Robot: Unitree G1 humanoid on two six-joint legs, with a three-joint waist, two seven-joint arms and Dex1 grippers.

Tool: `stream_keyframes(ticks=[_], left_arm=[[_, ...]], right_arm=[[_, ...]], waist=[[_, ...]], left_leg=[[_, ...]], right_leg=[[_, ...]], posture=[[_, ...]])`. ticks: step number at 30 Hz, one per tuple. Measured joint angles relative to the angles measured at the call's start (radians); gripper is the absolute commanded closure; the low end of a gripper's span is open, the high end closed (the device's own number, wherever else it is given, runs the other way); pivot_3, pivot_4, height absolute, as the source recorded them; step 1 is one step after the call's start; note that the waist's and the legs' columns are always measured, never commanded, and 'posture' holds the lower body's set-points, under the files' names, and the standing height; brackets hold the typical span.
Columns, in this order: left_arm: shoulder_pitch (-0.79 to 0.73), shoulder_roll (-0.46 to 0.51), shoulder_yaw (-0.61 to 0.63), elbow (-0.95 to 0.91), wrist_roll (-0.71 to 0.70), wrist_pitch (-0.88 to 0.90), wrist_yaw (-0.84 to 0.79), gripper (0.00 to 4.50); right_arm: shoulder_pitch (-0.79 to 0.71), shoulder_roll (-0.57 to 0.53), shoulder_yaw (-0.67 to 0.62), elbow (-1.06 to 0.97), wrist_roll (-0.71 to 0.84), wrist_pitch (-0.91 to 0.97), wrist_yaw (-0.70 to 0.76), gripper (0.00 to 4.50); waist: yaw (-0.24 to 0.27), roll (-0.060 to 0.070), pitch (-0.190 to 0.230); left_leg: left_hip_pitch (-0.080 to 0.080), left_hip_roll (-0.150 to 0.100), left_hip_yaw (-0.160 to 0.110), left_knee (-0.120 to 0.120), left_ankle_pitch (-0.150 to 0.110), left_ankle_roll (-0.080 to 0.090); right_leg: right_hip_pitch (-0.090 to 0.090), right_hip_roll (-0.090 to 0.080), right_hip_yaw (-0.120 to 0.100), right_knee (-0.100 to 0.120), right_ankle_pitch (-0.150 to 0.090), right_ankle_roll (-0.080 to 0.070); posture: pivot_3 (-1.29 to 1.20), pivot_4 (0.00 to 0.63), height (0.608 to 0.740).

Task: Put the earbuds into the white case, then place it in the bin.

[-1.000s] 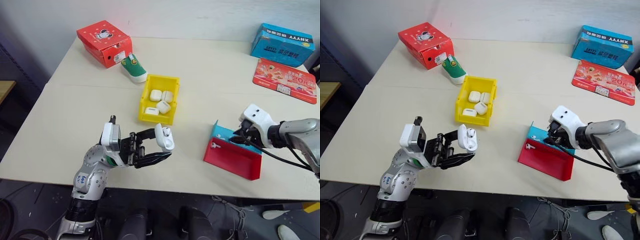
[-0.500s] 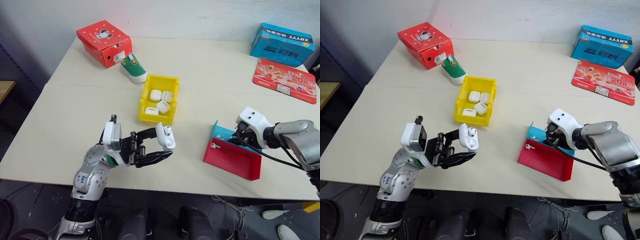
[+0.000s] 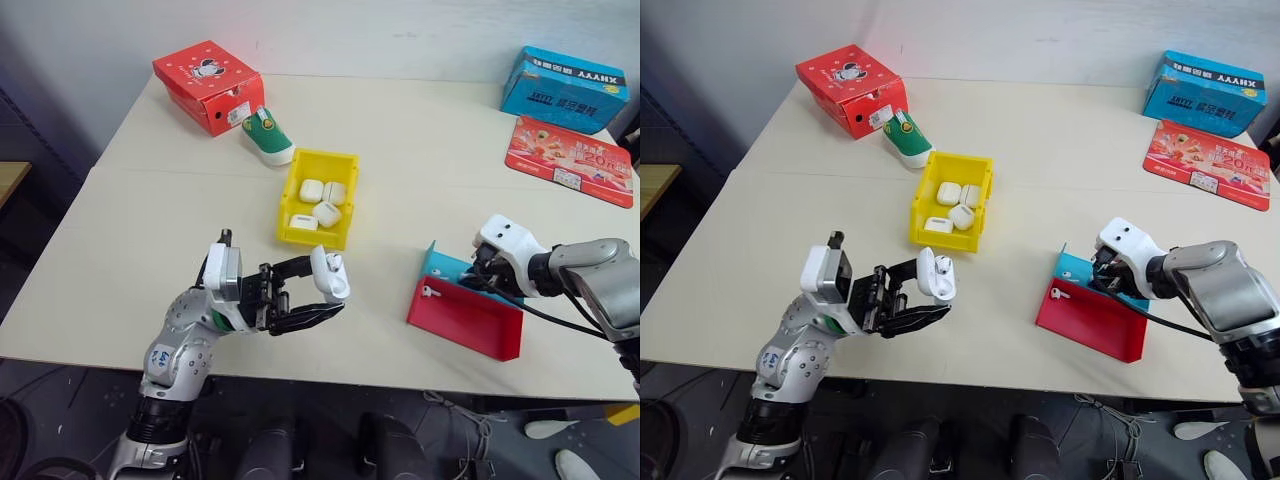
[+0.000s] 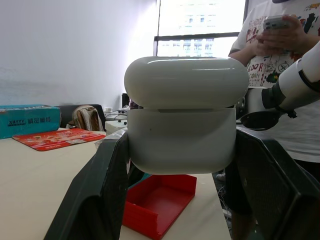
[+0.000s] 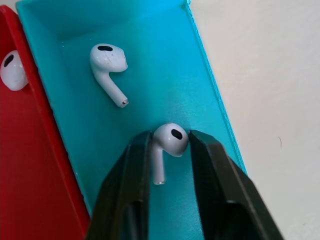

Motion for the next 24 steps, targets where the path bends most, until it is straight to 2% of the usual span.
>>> stream_keyframes(ticks=[9,12,17,20,24], left_arm=[[0.000,0.001,0.001,0.001,0.000,-0.006,-0.015,1.74],[-0.007,-0.004,0.002,0.007,-0.002,-0.010,-0.023,1.74],[-0.082,-0.040,0.009,0.036,-0.015,-0.010,-0.027,1.74],[-0.129,-0.054,0.015,0.075,-0.046,0.037,-0.017,1.74],[-0.197,-0.071,0.010,0.091,-0.062,0.082,-0.008,1.74]], right_arm=[[0.005,0.007,-0.013,-0.001,-0.008,-0.003,-0.004,4.01],[0.016,0.014,-0.083,0.005,0.038,-0.030,0.023,4.01],[0.003,0.144,-0.454,-0.084,0.417,-0.076,0.193,4.01],[-0.039,0.319,-0.576,-0.186,0.683,0.031,0.052,4.01],[-0.039,0.448,-0.576,-0.321,0.948,0.127,-0.151,4.01]], waist=[[0.000,0.000,0.000],[0.001,0.000,0.000],[0.002,-0.001,0.000],[-0.001,-0.001,0.000],[0.000,-0.001,0.000]], left_leg=[[0.000,0.000,0.000,0.000,0.000,0.000],[0.000,0.000,0.000,0.000,0.000,0.000],[0.000,0.001,-0.001,0.000,0.000,0.001],[0.000,0.001,-0.003,0.000,0.000,0.001],[-0.001,0.001,-0.003,0.000,0.000,0.000]], right_leg=[[0.000,0.000,0.000,0.000,0.000,0.000],[0.000,0.000,0.000,0.000,0.000,0.000],[0.001,0.002,-0.001,0.002,0.000,0.000],[0.002,0.001,-0.001,0.003,0.001,0.000],[0.001,0.001,-0.001,0.004,0.001,0.000]], posture=[[0.00,0.150,0.740],[0.00,0.150,0.740],[0.00,0.150,0.740],[0.00,0.150,0.740],[0.00,0.150,0.740]])
